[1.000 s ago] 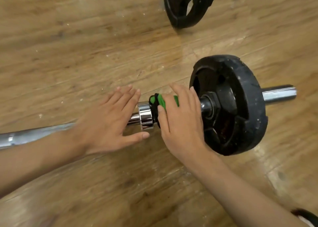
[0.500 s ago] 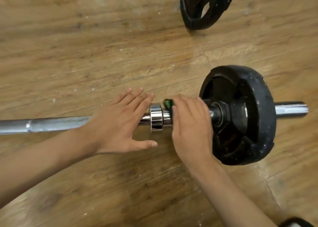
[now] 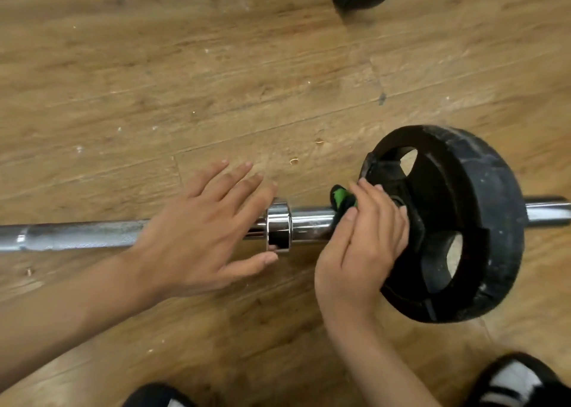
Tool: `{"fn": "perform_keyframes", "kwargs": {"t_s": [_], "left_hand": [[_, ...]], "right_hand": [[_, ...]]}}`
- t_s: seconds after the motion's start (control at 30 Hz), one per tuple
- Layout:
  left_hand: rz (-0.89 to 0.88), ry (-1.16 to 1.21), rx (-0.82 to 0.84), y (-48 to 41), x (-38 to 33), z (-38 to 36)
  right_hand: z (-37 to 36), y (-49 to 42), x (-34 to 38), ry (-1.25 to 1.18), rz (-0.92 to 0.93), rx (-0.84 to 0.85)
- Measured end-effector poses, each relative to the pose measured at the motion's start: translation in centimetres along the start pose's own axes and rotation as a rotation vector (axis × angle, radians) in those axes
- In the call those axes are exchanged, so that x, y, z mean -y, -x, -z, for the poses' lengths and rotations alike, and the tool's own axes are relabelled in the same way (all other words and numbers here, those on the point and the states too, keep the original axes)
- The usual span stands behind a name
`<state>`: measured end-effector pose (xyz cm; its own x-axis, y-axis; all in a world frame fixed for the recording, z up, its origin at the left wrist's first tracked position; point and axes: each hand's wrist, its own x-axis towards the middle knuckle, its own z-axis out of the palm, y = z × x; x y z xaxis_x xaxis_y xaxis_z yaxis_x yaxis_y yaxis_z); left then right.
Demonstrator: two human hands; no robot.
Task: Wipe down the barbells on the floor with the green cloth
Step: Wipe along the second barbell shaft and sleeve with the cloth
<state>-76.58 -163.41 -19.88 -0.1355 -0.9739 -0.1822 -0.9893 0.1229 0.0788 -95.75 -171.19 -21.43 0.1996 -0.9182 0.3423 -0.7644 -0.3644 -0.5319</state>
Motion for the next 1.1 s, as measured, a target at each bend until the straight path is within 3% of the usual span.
{"fn": "perform_keyframes", "kwargs": {"t_s": [0.03, 0.13, 0.2, 0.3, 0.4, 0.57, 0.6, 0.67, 0.73, 0.77, 0.93, 1.0, 1.1], "left_hand": [[0.004, -0.004, -0.001, 0.1, -0.1, -0.1], [0.014, -0.006, -0.012, 0.0, -0.1, -0.1], [0.020, -0.005, -0.011, 0.0, -0.1, -0.1], [0.019, -0.010, -0.024, 0.0, -0.2, -0.1], [0.023, -0.027, -0.031, -0.2, 0.2, -0.1], [0.047, 0.012, -0.031, -1.1, 1.1, 0.3], [0.050, 0.016, -0.035, -1.2, 1.3, 0.3], [0.057, 0.020, -0.044, -1.5, 1.5, 0.3], [0.080, 0.014, -0.051, -1.7, 1.8, 0.3], [0.088, 0.012, -0.053, -1.9, 2.1, 0.3], [0.120, 0.028, -0.074, -3.1, 3.2, 0.7], [0.124, 0.033, -0.090, -3.3, 3.5, 0.5], [0.132, 0.032, -0.130, -3.9, 4.0, 0.5]], "right_hand": [[-0.4, 0.0, 1.2, -0.008, -0.012, 0.011], [-0.6, 0.4, 2.6, -0.080, 0.237, 0.215], [0.3, 0.8, 0.6, -0.083, 0.332, 0.254], [0.8, 0.4, -1.7, -0.021, 0.114, 0.046], [-1.4, 0.3, 1.2, -0.045, -0.072, -0.098], [-1.5, 2.6, -0.1, -0.088, 0.340, 0.113], [-1.2, 2.2, -1.4, -0.071, 0.330, 0.099], [-1.0, 0.7, -2.2, -0.075, 0.138, 0.016], [-2.0, -0.8, 0.0, -0.098, -0.070, -0.070], [-2.7, -1.3, 1.6, -0.088, -0.088, -0.073], [-2.7, -1.9, 0.7, -0.079, 0.375, 0.155], [-2.0, -3.4, -1.4, -0.062, 0.295, 0.089], [-3.4, -5.7, 0.6, -0.015, 0.021, -0.027]]}}
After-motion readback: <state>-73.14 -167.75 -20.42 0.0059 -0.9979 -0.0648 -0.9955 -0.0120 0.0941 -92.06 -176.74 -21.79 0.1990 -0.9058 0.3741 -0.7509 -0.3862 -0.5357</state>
